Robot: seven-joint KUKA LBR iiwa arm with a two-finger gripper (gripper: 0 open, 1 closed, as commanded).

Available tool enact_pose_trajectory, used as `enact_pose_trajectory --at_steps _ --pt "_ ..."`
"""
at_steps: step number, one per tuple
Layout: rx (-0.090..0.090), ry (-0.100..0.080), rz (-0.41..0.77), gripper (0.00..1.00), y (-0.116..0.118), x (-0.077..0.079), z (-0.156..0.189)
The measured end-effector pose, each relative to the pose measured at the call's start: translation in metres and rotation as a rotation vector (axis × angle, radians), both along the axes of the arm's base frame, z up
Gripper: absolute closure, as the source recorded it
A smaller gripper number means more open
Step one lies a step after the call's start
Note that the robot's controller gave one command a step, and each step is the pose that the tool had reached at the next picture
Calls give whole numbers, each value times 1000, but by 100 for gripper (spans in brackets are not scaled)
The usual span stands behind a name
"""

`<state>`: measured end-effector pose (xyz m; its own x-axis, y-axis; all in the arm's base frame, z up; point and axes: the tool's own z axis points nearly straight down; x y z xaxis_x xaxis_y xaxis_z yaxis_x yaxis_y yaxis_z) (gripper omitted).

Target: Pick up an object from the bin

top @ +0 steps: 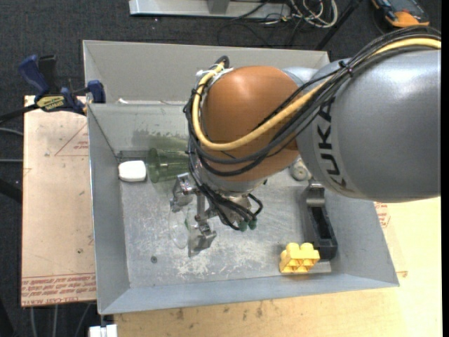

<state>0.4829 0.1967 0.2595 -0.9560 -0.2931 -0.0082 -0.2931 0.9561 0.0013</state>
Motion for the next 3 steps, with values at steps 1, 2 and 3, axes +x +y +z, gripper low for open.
enact_pose_trajectory --at_steps 1,2,3 --pt "-1 3 0 100 0 -1 -2" --pt "-2 5 0 100 -1 -1 -2" --pt "-4 3 434 100 -47 -4 77"
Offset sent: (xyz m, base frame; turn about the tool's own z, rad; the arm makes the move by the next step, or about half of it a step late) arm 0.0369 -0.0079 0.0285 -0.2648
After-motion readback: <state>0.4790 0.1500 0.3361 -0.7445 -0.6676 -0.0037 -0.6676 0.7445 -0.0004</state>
